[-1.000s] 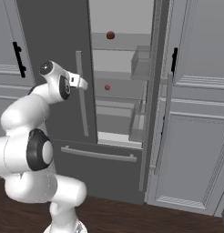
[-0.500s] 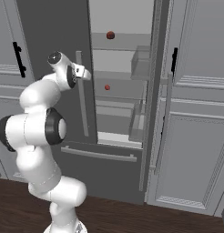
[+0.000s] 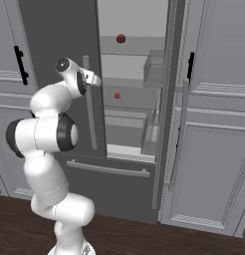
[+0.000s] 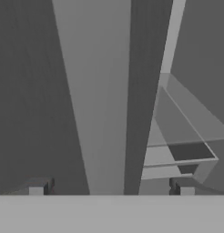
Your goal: Take the strawberry from the fridge and place it on top of the pancake, located on the dining counter.
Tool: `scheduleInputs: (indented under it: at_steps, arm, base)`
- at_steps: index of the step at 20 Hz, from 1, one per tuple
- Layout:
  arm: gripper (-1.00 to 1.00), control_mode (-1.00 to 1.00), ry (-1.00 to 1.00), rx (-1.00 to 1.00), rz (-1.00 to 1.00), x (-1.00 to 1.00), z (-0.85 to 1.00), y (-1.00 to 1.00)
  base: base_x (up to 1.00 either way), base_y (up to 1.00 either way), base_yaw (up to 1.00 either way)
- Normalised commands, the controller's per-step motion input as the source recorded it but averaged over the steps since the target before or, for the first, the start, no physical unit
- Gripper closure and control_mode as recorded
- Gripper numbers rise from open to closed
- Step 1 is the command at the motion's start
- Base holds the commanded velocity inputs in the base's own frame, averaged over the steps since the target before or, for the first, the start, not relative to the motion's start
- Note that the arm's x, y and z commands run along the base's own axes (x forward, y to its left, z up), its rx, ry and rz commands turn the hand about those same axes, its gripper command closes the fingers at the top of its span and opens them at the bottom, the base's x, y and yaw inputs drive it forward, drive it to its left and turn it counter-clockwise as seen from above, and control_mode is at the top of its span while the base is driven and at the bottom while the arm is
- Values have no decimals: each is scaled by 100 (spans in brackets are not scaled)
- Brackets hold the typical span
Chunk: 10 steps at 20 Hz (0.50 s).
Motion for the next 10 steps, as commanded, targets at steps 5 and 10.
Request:
scheduleInputs:
  at_steps: [5,10]
  arm:
    - [-100,-100,3,0,0,54,6,2]
    - [-100,-100,2,0,0,45,2,0]
  base:
    - [0,0,0]
    - [0,0,0]
